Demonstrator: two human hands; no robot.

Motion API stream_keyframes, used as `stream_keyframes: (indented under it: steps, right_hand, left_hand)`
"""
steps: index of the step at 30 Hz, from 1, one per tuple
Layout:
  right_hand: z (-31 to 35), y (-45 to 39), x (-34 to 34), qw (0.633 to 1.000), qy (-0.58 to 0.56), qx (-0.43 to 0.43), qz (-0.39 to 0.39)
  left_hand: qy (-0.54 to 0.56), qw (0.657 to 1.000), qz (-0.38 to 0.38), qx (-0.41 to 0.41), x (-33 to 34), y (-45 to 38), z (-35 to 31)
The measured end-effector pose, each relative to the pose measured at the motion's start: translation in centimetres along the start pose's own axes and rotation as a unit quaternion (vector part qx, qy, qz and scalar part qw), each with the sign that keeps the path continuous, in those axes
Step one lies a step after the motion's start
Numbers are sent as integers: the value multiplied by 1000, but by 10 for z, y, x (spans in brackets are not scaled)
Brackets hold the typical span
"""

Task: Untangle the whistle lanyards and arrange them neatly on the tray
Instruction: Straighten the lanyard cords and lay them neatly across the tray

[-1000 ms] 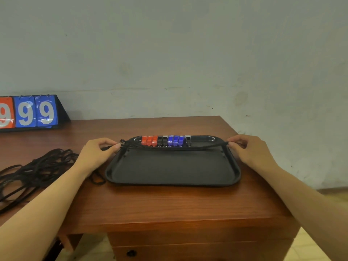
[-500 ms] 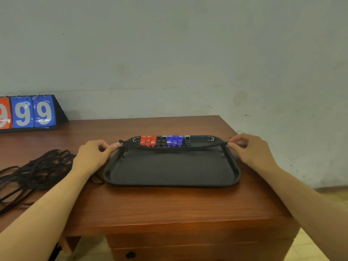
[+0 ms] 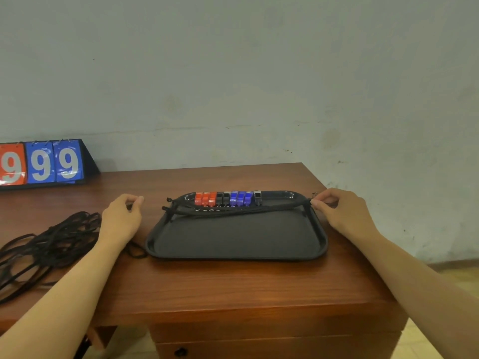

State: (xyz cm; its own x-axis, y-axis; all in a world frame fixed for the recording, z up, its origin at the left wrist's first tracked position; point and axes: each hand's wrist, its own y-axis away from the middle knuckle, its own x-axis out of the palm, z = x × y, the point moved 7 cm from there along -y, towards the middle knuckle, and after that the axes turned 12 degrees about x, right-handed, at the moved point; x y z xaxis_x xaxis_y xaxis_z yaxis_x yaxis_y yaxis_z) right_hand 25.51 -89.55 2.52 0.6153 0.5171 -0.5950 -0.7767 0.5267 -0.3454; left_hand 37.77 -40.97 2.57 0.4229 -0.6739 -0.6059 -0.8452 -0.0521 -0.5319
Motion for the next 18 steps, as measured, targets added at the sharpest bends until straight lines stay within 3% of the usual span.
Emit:
stream_keyframes:
  steps: [5,12,18]
  right_hand:
    - [6,4,-1,1000,-2,-13,7]
    - [25,16,-13,991,89,-33,-89]
    - [66,42,-9,978,84,-176,-78]
  left_hand:
    - [26,996,4,81,-4,4,-18]
    - [18,973,-15,228,-16,19,-62]
    - [82,943,115,302,6,38,-100]
